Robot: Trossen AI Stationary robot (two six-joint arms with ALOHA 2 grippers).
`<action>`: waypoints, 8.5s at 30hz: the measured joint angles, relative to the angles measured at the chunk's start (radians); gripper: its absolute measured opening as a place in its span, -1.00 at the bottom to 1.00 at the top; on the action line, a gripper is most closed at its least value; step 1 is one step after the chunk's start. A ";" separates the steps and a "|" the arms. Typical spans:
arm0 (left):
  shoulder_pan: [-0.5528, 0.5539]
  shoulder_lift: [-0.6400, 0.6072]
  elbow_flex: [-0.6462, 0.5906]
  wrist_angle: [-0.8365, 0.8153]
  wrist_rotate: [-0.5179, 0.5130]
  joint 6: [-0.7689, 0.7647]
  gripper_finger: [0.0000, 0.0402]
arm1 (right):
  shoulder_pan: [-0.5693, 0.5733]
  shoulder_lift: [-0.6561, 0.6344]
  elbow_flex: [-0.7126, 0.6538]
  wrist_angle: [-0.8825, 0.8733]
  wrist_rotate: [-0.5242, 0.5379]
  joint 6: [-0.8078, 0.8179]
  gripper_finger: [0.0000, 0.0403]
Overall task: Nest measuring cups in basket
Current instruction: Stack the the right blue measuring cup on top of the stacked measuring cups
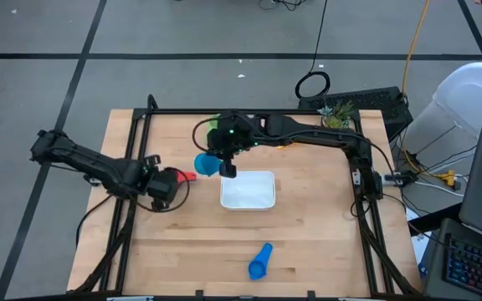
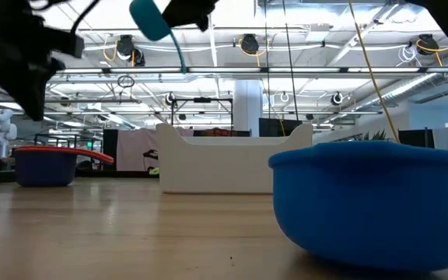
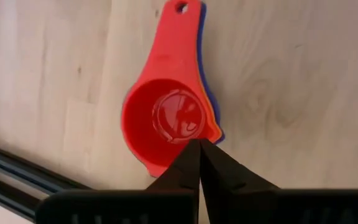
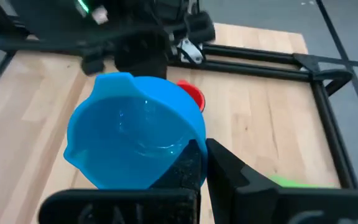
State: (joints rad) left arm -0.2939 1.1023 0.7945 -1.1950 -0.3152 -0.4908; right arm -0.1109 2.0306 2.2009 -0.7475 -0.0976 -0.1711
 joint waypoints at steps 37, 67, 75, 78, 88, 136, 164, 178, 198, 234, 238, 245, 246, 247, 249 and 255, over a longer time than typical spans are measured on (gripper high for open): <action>0.080 0.108 -0.065 0.206 0.239 -0.070 -0.59 | 0.054 -0.105 0.000 -0.215 0.105 -0.024 -1.00; 0.057 0.107 0.001 0.102 0.123 -0.099 -0.02 | 0.068 -0.217 0.000 -0.319 0.209 -0.018 -1.00; 0.106 0.108 -0.026 0.088 0.079 -0.090 -0.05 | 0.065 -0.267 -0.087 -0.281 0.210 -0.007 -1.00; 0.144 0.108 -0.075 0.111 0.082 -0.106 0.03 | 0.065 -0.298 -0.155 -0.237 0.209 -0.004 -1.00; 0.218 0.108 -0.221 0.330 0.163 -0.127 0.28 | 0.065 -0.524 -0.547 0.011 0.203 0.042 -1.00; -0.079 0.923 0.759 0.465 0.266 -0.238 -0.89 | 0.263 -0.726 -0.680 -0.274 0.421 0.313 -1.00; -0.070 0.736 0.851 0.486 0.232 0.075 0.00 | 0.484 -0.700 -0.680 -0.277 0.488 0.444 -1.00; -0.348 0.433 0.817 0.412 -0.272 0.277 -0.31 | 0.450 -0.371 -0.678 0.014 0.199 0.542 -1.00; -0.392 0.171 0.272 1.109 -0.317 0.460 -0.36 | 0.327 -0.259 -0.677 0.094 -0.015 0.603 -1.00; -0.396 0.132 0.226 1.146 -0.311 0.411 -0.36 | 0.300 -0.113 -0.568 -0.013 -0.038 0.496 -0.79; -0.402 0.132 0.226 1.147 -0.314 0.408 -0.36 | 0.300 -0.113 -0.568 -0.013 -0.038 0.496 -0.63; -0.403 0.132 0.226 1.148 -0.314 0.398 -0.36 | 0.300 -0.113 -0.568 -0.012 -0.038 0.497 -0.40; -0.403 0.132 0.226 1.148 -0.314 0.395 -0.36 | 0.300 -0.113 -0.568 -0.012 -0.038 0.496 -0.37; -0.403 0.132 0.226 1.148 -0.314 0.393 -0.36 | 0.300 -0.113 -0.568 -0.012 -0.038 0.496 -0.35; -0.403 0.132 0.226 1.148 -0.314 0.391 -0.36 | 0.300 -0.113 -0.568 -0.012 -0.039 0.491 -0.31; -0.403 0.132 0.226 1.147 -0.313 0.390 -0.36 | 0.302 -0.113 -0.568 -0.014 -0.039 0.478 -0.29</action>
State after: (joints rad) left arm -0.6964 1.2346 1.0206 -0.0476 -0.6285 -0.1005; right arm 0.1909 1.9175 1.6325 -0.7613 -0.1362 0.3074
